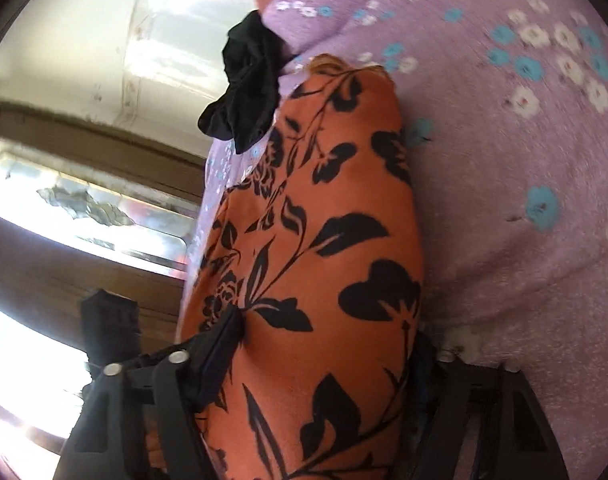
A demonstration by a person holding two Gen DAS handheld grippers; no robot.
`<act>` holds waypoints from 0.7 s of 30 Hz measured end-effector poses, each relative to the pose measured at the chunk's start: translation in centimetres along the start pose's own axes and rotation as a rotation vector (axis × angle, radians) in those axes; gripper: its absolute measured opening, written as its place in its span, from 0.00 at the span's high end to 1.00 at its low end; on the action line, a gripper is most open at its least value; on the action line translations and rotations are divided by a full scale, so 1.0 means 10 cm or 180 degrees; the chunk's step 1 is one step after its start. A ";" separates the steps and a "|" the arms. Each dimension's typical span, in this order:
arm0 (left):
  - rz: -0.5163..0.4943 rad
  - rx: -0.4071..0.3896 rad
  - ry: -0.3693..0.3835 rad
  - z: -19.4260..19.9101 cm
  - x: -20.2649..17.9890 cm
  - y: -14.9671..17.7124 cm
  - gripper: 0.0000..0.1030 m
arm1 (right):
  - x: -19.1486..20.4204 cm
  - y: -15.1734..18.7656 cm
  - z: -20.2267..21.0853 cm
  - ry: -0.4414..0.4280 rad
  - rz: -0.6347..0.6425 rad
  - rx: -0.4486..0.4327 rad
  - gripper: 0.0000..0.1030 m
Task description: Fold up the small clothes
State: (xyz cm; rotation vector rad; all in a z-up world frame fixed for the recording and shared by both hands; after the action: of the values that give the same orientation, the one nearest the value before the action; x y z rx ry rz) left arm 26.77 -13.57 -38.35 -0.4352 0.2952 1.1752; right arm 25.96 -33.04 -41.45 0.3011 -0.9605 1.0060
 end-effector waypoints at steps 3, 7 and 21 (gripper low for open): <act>-0.0055 -0.0087 -0.0164 0.05 -0.04 0.02 0.56 | 0.09 0.03 0.03 0.0042 0.0066 -0.0097 0.53; -0.0150 -0.0243 -0.0350 0.16 -0.16 0.10 0.59 | 0.27 0.03 0.13 0.0159 0.0285 -0.0265 0.58; -0.0619 -0.0952 -0.0803 0.74 -1.05 0.51 0.59 | 0.58 0.34 1.23 0.0055 0.0575 -0.0825 0.58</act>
State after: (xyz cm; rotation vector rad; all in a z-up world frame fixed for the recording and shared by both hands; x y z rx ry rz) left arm 18.19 -17.00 -28.09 -0.5565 -0.1418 1.0719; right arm 17.59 -35.48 -30.45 -0.0107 -1.1033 1.0320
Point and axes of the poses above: each gripper's, at about its wrist camera, not at the fingertips, and z roughly against the way its jaws point, x to its left, y to its underside, the point moved 9 cm from there along -z, roughly the way its jaws point, and after that the axes turned 10 degrees about x, right-handed, at the moved point
